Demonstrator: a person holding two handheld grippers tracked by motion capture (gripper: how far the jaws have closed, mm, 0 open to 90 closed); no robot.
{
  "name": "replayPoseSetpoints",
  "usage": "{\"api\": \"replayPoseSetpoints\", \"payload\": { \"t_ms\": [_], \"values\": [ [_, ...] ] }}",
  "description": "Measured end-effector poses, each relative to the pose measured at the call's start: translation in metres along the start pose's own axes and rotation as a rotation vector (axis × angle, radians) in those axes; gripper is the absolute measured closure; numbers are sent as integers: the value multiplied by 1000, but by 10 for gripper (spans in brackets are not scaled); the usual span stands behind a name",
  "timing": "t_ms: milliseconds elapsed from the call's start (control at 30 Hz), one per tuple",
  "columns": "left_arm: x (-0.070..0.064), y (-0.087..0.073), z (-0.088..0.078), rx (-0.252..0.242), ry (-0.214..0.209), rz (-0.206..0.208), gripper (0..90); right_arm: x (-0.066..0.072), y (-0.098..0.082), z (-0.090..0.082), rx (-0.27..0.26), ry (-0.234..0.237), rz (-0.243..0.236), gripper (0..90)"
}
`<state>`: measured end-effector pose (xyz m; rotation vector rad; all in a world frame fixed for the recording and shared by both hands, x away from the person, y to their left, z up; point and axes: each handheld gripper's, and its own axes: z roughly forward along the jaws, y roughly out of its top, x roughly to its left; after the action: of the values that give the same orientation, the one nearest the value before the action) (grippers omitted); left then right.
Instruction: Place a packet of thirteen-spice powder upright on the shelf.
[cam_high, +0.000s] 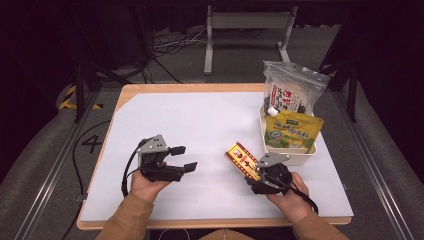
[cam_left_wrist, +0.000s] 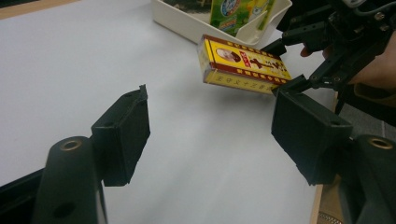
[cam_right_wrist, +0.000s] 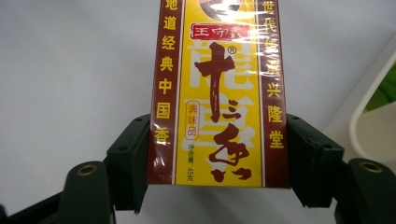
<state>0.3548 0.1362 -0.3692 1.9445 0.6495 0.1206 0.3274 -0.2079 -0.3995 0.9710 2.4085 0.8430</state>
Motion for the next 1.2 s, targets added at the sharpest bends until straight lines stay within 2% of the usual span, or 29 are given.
{"api": "replayPoseSetpoints", "payload": {
  "t_ms": [267, 533, 767, 933, 1200],
  "values": [
    [-4, 2, 6, 0, -14, -6, 273, 9, 11, -12, -111, -13, -6, 323],
    [-6, 3, 9, 0, -22, 0, 260, 14, 21, -18, -147, -1, -10, 323],
    [-7, 4, 11, 2, -22, -1, 258, 17, 27, -22, -186, -10, -18, 323],
    [-8, 5, 12, 2, -13, -16, 257, 22, 30, -24, -218, -18, -36, 323],
    [-7, 8, 15, -32, -36, -84, 232, 32, 34, -24, -261, -26, -61, 323]
  ]
}}
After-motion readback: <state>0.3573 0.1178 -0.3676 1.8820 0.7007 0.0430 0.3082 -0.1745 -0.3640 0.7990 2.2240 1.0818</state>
